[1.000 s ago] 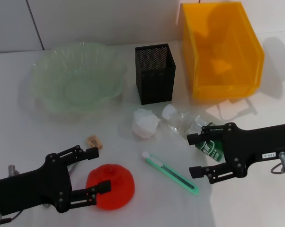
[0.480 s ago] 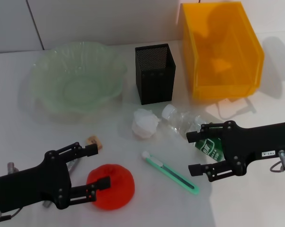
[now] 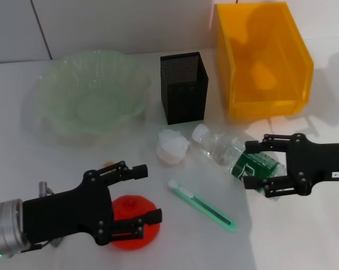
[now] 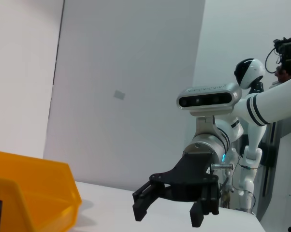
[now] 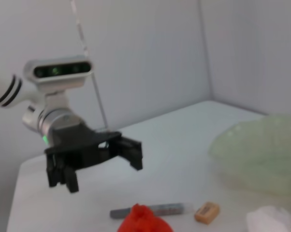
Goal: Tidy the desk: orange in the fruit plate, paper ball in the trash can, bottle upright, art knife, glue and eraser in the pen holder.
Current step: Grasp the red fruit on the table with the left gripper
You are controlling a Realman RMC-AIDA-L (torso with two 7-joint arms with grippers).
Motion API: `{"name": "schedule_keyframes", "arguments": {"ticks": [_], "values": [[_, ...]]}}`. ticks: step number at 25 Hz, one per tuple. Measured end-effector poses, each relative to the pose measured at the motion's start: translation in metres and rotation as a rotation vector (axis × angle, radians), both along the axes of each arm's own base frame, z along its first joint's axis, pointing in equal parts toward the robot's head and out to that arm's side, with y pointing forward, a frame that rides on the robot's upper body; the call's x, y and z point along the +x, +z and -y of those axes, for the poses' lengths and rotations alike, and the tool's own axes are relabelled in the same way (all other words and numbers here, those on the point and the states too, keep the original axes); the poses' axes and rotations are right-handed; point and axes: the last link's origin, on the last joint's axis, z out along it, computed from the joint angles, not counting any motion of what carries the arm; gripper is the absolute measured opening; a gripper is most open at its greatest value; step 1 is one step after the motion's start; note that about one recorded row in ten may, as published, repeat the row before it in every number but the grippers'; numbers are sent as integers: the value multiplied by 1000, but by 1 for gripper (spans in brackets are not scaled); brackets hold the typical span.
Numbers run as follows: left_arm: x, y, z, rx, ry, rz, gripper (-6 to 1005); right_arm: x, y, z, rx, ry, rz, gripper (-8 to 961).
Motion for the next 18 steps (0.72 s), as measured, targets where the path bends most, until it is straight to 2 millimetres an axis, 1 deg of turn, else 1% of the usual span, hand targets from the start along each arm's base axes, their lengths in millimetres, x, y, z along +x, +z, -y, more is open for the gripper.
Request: {"name": "schedule_keyframes", "arguments": {"ticks": [3, 6, 11, 14, 18], "values": [[4, -10, -4, 4, -8, -22, 847, 5, 4, 4, 15, -18, -12, 810], [3, -16, -4, -21, -5, -53, 847, 4, 5, 5, 11, -13, -16, 809], [0, -17, -4, -30, 17, -62, 847, 4, 4, 4, 10, -8, -10, 807], [-9, -20, -8, -58, 113, -108, 847, 5, 6, 3, 21, -13, -5, 805], [-12, -22, -11, -52, 146, -131, 842, 3, 7, 0, 22, -9, -4, 803]]}}
